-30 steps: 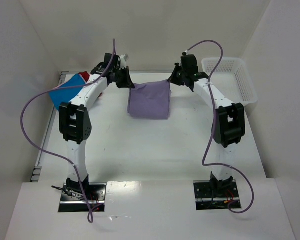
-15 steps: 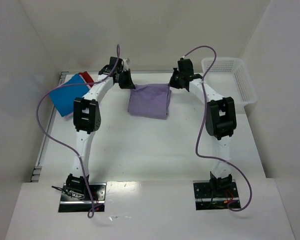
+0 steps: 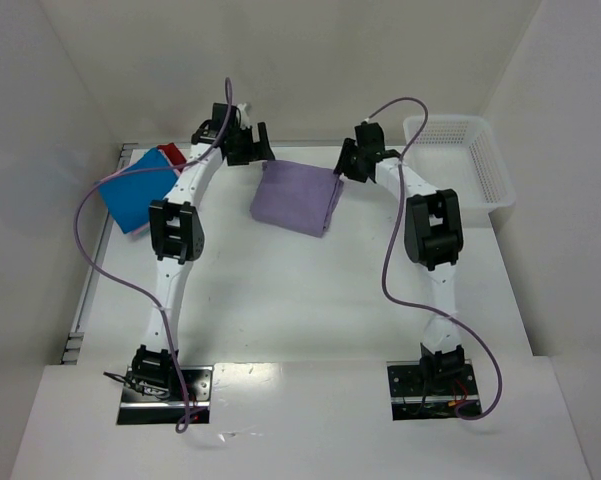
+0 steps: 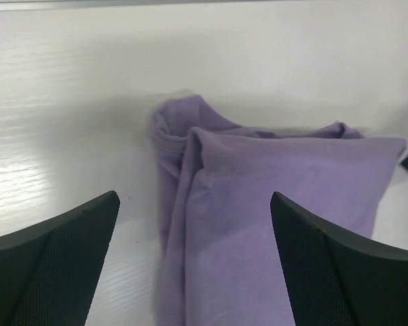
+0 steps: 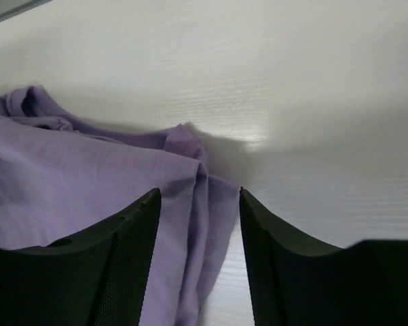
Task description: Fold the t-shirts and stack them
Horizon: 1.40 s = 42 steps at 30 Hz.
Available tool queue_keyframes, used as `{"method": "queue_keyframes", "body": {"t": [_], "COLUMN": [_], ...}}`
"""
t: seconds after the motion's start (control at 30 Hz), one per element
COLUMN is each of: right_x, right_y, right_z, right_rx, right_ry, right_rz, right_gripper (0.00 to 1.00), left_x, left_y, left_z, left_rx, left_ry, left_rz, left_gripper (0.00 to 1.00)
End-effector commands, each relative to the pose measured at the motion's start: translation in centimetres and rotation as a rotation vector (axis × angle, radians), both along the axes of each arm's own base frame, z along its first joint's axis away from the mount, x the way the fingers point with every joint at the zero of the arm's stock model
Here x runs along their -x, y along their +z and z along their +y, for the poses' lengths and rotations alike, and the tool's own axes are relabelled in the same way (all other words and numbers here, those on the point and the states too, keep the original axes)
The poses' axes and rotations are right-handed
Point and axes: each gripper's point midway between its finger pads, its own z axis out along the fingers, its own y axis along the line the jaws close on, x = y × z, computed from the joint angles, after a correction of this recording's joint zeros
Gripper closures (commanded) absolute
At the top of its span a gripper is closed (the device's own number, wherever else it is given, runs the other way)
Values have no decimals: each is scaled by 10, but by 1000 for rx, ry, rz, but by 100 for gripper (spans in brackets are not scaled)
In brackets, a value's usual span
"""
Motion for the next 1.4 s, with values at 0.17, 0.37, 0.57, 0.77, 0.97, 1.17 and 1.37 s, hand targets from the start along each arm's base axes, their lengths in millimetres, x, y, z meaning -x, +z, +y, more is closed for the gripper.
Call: {"method": "queue_keyframes", "body": {"t": [0.17,0.37,0.57,0.77,0.97,1.17,1.37], "right_x": [-26,-19,-11,-4,-3,-2,-5], "right_y": [104,129,84,46,21,-6,-23], "right_z": [-16,18,54,67,60,53,34], "right_rx": [-1,-179,-266,-270,-220,-140,-32], "right_ry": [-40,80,193,209,192,159,113], "right_rz": [-220,-297,-183,-107,-61,0,13], "right_gripper": [30,89,100,100,100,100,100], "left_x": [4,8,1,-7,-11,-14,-17], "left_y": [62,88,57,7,-21,-44,-44], "left_z": [12,-32,-49,-50,-31,-11,-3], "left_rx": [-32,116,141,142,47,-46,-86], "left_ry": [-28,-193,-205,-182,-93,-9,23], "left_rz": [-105,-181,-148,-82,-34,0,-11], "left_gripper": [0,55,84,82,80,79,68]}}
